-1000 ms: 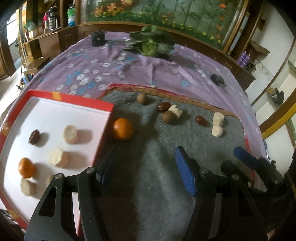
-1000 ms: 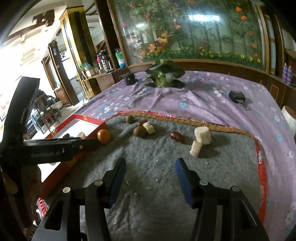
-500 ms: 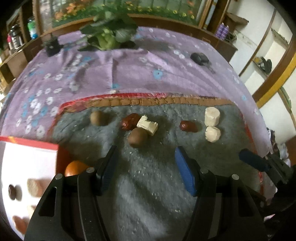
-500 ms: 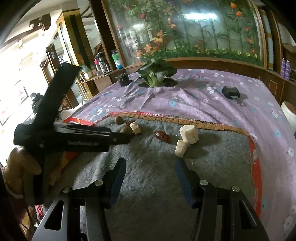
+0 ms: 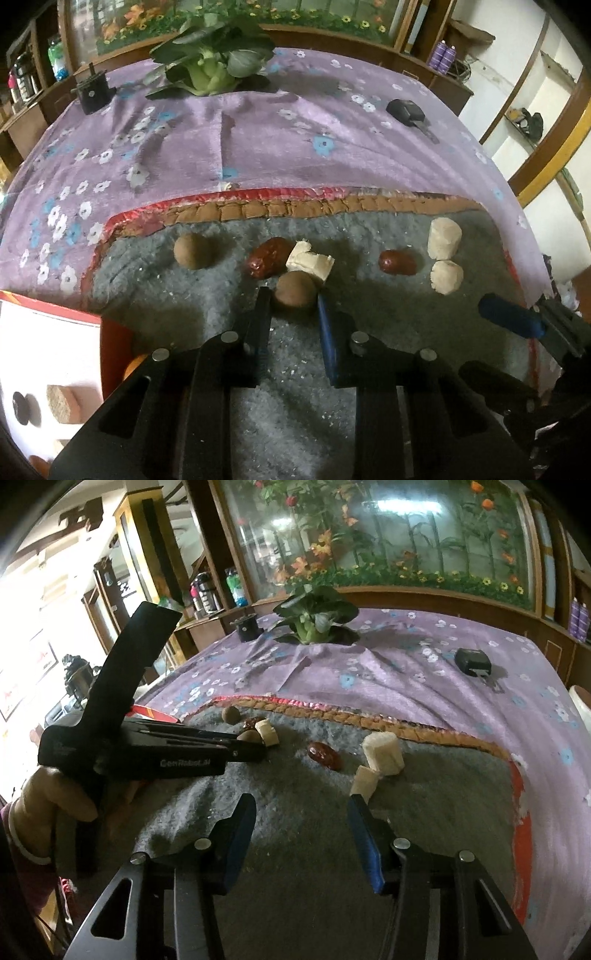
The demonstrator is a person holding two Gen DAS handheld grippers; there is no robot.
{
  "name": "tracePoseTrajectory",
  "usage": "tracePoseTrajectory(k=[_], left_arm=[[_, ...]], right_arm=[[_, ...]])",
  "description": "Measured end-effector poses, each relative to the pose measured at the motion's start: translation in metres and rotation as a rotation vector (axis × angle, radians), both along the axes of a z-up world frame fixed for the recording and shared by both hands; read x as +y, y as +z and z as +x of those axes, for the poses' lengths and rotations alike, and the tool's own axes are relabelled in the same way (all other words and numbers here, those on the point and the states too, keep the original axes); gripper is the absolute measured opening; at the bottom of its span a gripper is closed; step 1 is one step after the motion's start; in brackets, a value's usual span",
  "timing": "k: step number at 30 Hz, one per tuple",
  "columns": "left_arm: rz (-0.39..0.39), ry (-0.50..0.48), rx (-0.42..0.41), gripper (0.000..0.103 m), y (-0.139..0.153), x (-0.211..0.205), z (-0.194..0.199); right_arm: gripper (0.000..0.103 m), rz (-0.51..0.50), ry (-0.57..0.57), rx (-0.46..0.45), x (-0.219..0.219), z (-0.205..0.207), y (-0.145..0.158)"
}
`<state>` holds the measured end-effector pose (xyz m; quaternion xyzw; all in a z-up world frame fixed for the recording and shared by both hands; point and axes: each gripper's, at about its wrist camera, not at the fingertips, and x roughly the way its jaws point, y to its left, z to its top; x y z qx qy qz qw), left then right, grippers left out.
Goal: Organize fruits
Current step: 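Grasp a red date with the right gripper while the left gripper lifts the kiwi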
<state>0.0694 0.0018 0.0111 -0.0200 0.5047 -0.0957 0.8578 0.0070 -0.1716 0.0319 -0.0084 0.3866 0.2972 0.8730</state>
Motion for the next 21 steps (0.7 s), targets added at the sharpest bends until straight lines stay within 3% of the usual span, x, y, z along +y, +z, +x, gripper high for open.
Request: tracePoseTrajectory(k=[5, 15, 21], left_arm=[[0.02, 0.023, -0.027, 0.023, 0.009, 0.004, -0.012], [-0.012, 0.028, -0.053, 0.023, 0.024, 0.008, -0.044], [-0.032, 0.036, -0.05, 0.023, 0.026, 0.009, -0.045]], right_arm=[[0.05, -0.041, 0.063, -0.013, 0.015, 0.012, -0.002], [0.05, -0.227, 0.185, -0.069, 0.046, 0.058, -0.017], [0.033, -0.271, 0.21, -0.078, 0.051, 0.071, -0.022]])
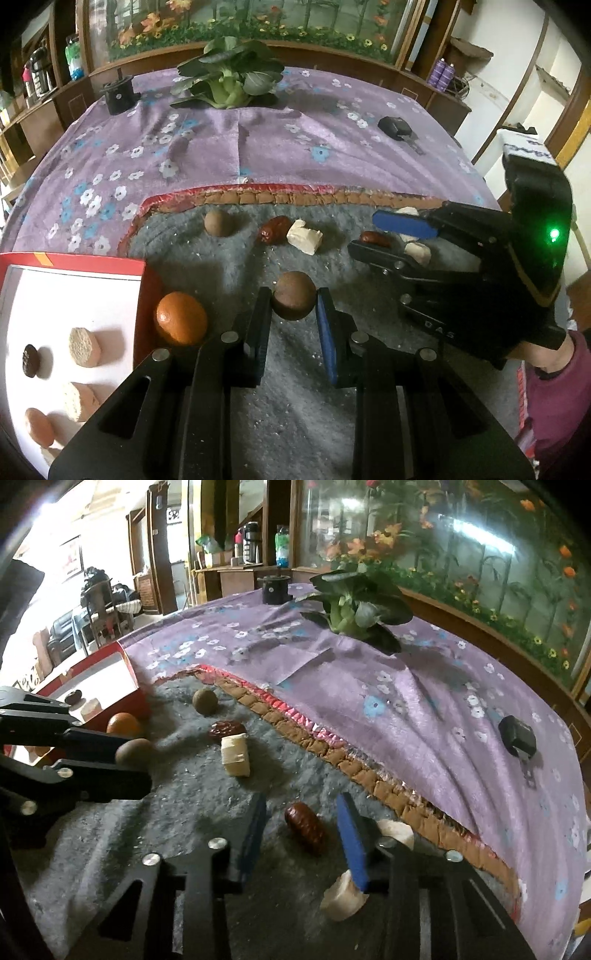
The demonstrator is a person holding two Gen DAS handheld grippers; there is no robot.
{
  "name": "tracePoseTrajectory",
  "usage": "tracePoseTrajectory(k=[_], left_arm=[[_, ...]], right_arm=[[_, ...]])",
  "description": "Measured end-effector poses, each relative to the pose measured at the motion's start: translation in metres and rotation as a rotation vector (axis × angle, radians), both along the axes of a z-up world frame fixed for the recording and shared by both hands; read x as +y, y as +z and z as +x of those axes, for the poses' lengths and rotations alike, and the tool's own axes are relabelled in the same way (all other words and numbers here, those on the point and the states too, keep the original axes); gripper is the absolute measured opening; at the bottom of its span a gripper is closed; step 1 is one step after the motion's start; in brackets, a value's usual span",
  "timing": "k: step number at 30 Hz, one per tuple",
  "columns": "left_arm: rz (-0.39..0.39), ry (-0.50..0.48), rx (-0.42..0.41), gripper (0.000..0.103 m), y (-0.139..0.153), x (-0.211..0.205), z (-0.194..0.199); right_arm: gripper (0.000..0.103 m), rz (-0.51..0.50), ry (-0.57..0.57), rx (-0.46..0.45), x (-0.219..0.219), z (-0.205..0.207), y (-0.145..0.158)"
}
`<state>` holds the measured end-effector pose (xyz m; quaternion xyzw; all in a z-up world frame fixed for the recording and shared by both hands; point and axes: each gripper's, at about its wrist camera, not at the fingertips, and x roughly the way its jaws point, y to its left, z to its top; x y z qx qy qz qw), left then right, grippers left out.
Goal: Organize fruits
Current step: 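Grasp a red date with the right gripper while the left gripper lifts the kiwi, then carry the kiwi with the left gripper while the right gripper carries the date to the tray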
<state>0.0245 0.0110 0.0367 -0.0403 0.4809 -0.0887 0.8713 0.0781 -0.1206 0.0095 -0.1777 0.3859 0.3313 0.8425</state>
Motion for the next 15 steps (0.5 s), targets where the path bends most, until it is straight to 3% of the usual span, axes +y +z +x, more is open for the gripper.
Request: tracePoseTrajectory(k=[5, 9, 11, 15], left_arm=[[-0.011, 0.004, 0.008, 0.023, -0.001, 0.001, -0.001], [-0.021, 0.004, 0.013, 0.023, -0.003, 0.002, -0.001], [-0.022, 0.009, 0.016, 0.023, -0.003, 0.003, -0.001], [-0.026, 0.014, 0.007, 0.023, -0.001, 0.004, -0.003]], right_arm=[[0.029, -0.111, 0.052, -0.027, 0.016, -0.008, -0.003], [0.026, -0.123, 0.064, -0.012, 0.011, -0.005, -0.004], [0.017, -0.101, 0.05, 0.018, 0.006, -0.002, -0.004], [0.017, 0.028, -0.034, 0.101, -0.015, 0.0, 0.001]])
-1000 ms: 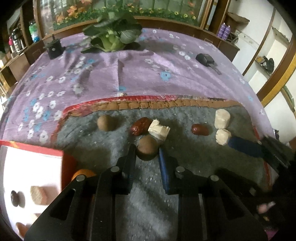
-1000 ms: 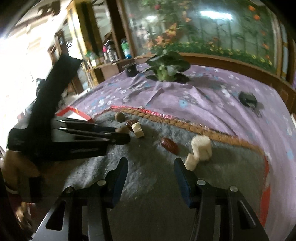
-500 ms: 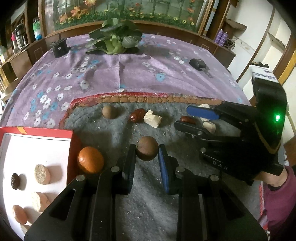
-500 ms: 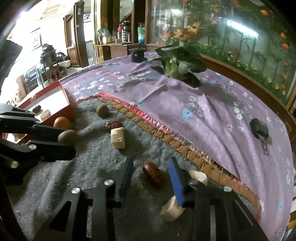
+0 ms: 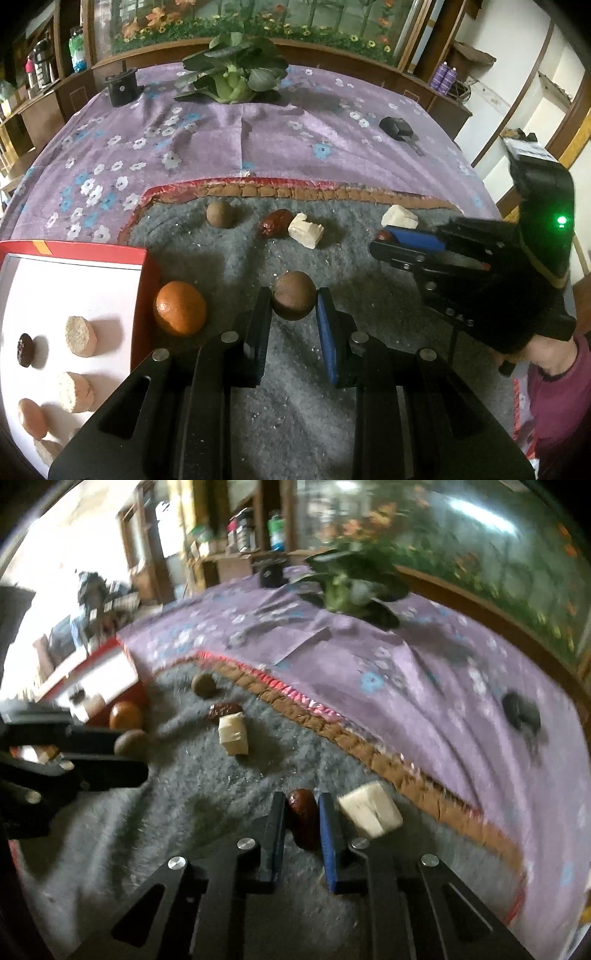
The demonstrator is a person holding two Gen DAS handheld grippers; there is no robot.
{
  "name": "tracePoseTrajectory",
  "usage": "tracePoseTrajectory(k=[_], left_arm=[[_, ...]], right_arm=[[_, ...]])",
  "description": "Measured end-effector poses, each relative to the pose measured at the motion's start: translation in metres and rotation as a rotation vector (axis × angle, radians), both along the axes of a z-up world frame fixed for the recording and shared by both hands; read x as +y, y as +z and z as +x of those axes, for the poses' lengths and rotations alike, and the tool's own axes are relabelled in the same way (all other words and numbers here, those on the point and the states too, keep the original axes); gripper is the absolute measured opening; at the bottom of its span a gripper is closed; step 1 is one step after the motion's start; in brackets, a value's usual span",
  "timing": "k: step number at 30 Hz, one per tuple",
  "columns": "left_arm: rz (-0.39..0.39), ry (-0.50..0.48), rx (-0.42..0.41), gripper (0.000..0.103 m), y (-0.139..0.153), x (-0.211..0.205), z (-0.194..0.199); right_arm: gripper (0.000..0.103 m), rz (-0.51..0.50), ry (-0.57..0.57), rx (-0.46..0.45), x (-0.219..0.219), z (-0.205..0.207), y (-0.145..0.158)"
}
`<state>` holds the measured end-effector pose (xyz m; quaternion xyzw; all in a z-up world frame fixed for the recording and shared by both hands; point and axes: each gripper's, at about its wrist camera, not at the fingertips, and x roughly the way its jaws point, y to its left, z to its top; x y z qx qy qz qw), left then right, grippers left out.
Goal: Organize fruits
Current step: 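Carry the kiwi with the left gripper while the right gripper carries the date to the tray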
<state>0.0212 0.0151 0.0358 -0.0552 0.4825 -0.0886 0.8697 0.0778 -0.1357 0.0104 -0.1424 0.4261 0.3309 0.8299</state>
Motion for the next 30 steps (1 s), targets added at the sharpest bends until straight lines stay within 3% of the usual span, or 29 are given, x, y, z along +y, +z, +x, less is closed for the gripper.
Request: tracePoseTrajectory(k=[6, 15, 23, 30], left_arm=[[0.007, 0.005, -0.019, 0.023, 0.005, -0.001, -0.012], [0.035, 0.048, -0.055, 0.023, 0.012, 0.005, -0.046], [0.065, 0.09, -0.106, 0.023, 0.02, 0.017, -0.073], [0.061, 0.12, -0.123, 0.023, 0.024, 0.033, -0.091]], right_arm=[[0.017, 0.119, -0.06, -0.005, -0.009, -0.031, 0.019], [0.017, 0.201, -0.149, -0.042, -0.003, -0.085, 0.039], [0.017, 0.227, -0.184, -0.04, 0.011, -0.117, 0.044], [0.017, 0.235, -0.143, -0.031, 0.037, -0.139, 0.049]])
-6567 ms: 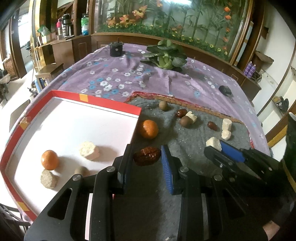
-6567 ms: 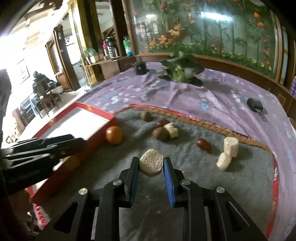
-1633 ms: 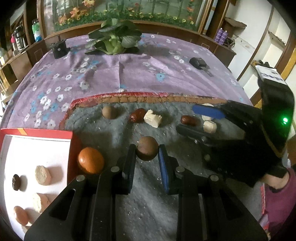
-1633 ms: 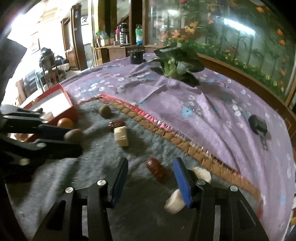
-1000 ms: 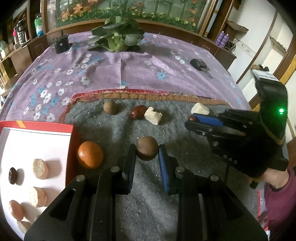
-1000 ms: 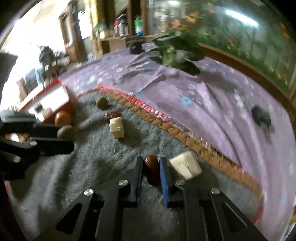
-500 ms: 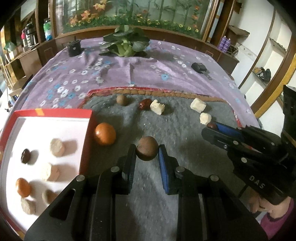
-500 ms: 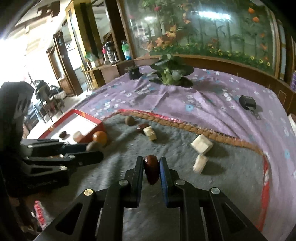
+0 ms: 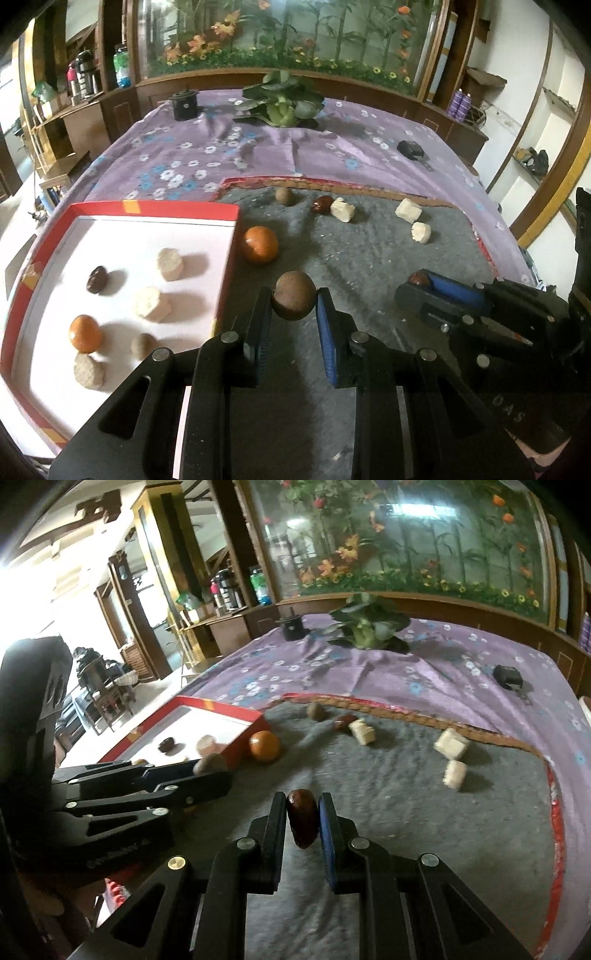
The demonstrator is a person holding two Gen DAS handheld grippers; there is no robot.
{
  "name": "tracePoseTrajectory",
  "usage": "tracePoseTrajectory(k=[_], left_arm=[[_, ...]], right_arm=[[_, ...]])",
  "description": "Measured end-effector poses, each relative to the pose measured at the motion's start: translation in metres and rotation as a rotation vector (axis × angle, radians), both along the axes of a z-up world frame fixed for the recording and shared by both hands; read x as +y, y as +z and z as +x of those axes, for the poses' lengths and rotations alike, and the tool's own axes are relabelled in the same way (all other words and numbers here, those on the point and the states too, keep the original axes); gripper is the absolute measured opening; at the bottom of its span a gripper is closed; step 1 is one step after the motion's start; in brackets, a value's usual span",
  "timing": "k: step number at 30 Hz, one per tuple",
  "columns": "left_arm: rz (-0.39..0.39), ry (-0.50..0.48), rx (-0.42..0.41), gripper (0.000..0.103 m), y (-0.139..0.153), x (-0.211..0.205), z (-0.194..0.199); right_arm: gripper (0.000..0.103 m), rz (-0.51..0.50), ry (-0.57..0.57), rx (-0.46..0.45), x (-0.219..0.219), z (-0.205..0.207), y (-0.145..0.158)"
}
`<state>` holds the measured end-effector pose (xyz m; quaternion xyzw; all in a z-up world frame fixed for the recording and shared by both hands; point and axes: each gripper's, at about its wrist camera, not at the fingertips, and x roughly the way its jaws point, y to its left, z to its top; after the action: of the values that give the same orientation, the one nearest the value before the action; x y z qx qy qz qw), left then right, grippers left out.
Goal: Organize fruits
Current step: 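Carry the kiwi with the left gripper while the right gripper carries the date to the tray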
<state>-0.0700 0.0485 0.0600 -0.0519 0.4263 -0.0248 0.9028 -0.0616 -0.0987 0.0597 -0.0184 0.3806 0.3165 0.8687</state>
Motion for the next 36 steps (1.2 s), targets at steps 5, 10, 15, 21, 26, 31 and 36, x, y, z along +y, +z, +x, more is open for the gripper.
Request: tracePoseTrajectory(k=[5, 10, 15, 21, 26, 31, 36], left_arm=[[0.007, 0.039, -0.013, 0.023, 0.003, 0.019, -0.013], [0.01, 0.076, -0.017, 0.023, 0.004, 0.038, -0.024], [0.014, 0.107, -0.017, 0.023, 0.004, 0.055, -0.031], [0.008, 0.141, -0.003, 0.023, 0.001, 0.076, -0.041], [-0.01, 0.164, 0.013, 0.023, -0.003, 0.095, -0.053], [-0.033, 0.175, 0.037, 0.023, -0.01, 0.105, -0.059], [-0.05, 0.178, 0.049, 0.023, -0.016, 0.107, -0.058]], right_arm=[[0.017, -0.007, 0.049, -0.01, 0.024, -0.011, 0.004], [0.017, -0.001, 0.088, -0.014, 0.045, -0.014, 0.008], [0.016, -0.006, 0.132, -0.029, 0.066, -0.015, 0.013], [0.017, -0.001, 0.177, -0.032, 0.09, -0.01, 0.016], [0.016, -0.003, 0.205, -0.031, 0.105, -0.006, 0.015], [0.016, -0.021, 0.24, -0.023, 0.125, 0.0, 0.01], [0.016, -0.045, 0.258, -0.002, 0.142, 0.011, -0.002]])
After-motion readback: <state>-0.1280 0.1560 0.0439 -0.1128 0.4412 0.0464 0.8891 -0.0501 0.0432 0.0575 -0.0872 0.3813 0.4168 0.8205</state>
